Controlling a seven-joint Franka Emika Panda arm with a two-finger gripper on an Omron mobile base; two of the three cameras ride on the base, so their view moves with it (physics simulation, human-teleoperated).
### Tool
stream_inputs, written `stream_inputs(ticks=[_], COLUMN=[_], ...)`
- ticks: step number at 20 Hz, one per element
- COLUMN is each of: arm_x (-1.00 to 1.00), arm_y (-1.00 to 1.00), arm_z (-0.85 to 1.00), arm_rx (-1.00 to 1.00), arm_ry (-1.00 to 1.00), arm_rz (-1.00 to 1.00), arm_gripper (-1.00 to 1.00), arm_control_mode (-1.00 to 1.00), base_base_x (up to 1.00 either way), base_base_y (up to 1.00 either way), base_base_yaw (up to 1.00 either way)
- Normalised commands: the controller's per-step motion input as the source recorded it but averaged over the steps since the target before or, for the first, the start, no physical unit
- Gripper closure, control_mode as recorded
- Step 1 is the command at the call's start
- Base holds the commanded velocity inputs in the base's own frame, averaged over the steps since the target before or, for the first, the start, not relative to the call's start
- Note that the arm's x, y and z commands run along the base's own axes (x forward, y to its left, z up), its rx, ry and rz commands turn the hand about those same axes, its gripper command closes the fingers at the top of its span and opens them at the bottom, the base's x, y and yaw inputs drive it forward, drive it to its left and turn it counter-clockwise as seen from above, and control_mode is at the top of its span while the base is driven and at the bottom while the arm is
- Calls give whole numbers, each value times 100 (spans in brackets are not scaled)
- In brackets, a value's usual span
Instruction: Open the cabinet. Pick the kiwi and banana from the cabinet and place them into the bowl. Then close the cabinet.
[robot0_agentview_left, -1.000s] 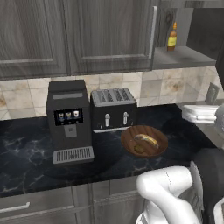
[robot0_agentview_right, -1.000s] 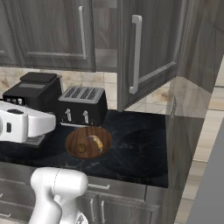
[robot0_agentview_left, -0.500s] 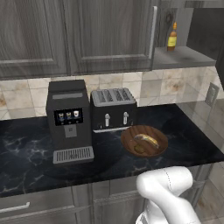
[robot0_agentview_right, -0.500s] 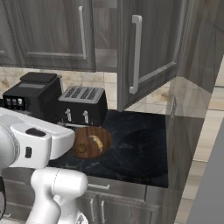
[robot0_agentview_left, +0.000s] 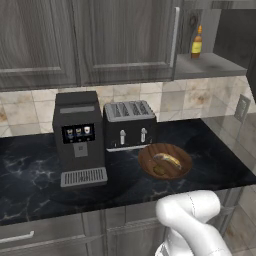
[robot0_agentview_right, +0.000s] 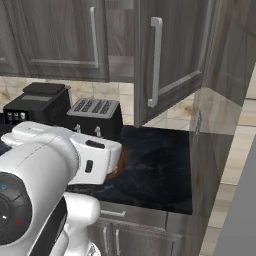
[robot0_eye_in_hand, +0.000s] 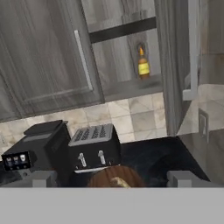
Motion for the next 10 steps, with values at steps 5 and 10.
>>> stream_inputs(ticks=[5,10], arm_x=[5,0], arm_y=[-12,-9], arm_z=[-20,-1], arm_rx=[-2,0], arm_ry=[-28,-32], arm_rz=[9,0], arm_gripper=[-100,-100], arm_control_mode=[-100,-100], base_base_x=[0,0], base_base_y=[0,0], base_base_yaw=[0,0])
